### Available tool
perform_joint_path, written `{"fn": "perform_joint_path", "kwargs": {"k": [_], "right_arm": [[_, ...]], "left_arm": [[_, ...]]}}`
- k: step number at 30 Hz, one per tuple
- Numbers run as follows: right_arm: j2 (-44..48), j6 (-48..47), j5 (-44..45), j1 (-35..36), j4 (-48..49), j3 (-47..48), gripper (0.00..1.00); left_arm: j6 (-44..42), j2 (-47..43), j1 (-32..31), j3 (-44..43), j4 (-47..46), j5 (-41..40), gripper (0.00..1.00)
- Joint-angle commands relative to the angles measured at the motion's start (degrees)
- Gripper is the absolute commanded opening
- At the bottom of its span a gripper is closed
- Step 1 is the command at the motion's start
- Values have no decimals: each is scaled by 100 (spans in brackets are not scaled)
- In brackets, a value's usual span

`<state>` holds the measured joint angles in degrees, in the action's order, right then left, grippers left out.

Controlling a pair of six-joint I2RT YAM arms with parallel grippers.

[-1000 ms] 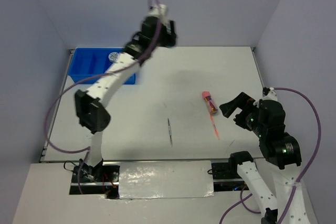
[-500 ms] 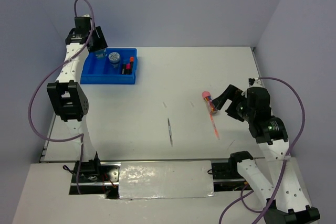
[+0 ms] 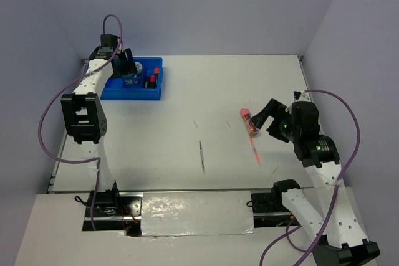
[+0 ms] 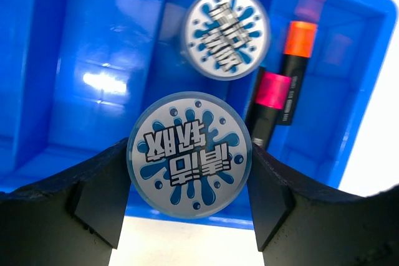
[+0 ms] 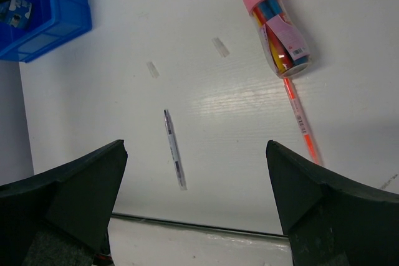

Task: Sort the stationery into containers
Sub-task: Place the stationery in the storage box.

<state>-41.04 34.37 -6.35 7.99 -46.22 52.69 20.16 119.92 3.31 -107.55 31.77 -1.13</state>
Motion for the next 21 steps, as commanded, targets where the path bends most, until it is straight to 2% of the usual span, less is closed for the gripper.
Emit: {"fn": "perform_joint_path", "kwargs": {"k": [1,5,6,9,14,17,20,21], "right_arm": [[87,-80,20,-8,245,-127,100],[78,-80,-7,-8,210,-136,100],[87,-71,-7,-8,210,-127,100],[87,-79,2,1,192,-101,100],[105,-80,20,1,174,-74,100],[96,-80,2,-8,166,-92,100],[70,-88,-42,-8,201,-92,100],[61,-106,-51,-8,209,-83,100]], "left_arm": [[119,23,-15,-91,-584,235,4],[163,93,-67,-56,-725,280,17],[155,128,-67,-73,-725,262,25],[128,172,-103,-135,-690,139,38],[146,85,-103,67,-830,-26,41],[137,102,-103,76,-830,-55,47],[163,163,-120,32,-778,-54,76],[172,155,-129,58,-777,-72,82]]}}
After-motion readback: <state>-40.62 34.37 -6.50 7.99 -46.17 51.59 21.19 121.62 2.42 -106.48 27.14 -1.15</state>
